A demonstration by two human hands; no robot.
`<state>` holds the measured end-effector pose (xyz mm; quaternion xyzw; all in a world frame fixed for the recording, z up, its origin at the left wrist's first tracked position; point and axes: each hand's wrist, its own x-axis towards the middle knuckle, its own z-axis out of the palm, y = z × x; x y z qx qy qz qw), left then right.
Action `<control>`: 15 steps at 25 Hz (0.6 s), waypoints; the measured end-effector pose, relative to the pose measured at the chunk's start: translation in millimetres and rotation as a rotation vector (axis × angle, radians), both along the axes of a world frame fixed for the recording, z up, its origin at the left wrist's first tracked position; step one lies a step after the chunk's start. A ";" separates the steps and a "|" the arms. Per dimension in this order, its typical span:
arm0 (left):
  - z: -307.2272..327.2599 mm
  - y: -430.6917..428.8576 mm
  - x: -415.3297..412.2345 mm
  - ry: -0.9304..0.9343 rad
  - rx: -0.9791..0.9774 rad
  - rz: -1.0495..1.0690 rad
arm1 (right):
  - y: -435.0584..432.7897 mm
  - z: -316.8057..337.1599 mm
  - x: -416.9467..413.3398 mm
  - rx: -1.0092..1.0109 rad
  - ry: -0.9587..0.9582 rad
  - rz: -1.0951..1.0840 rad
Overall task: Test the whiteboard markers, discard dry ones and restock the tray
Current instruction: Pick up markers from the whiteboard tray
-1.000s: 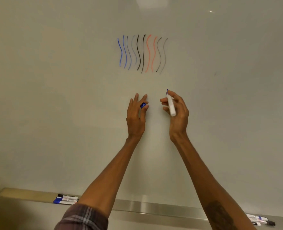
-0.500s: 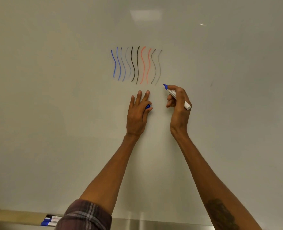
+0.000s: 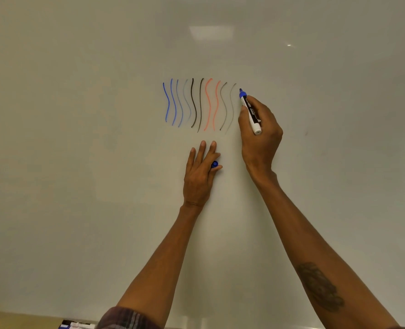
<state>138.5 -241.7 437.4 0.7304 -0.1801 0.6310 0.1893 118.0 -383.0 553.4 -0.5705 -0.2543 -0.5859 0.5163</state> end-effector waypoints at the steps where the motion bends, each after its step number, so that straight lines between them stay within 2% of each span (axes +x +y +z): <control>1: -0.1 -0.2 0.0 -0.012 0.009 0.005 | -0.3 2.5 1.7 -0.007 -0.005 -0.020; 7: -0.1 0.6 1.2 -0.048 0.037 0.019 | -1.1 2.6 0.7 -0.112 -0.036 -0.158; 13: 1.1 0.4 -1.0 -0.011 0.010 -0.023 | 1.2 -58.5 -15.8 -0.111 0.025 -0.349; 15: 0.5 0.1 -0.8 0.011 -0.009 -0.042 | 2.2 -66.2 -21.4 -0.113 0.064 -0.297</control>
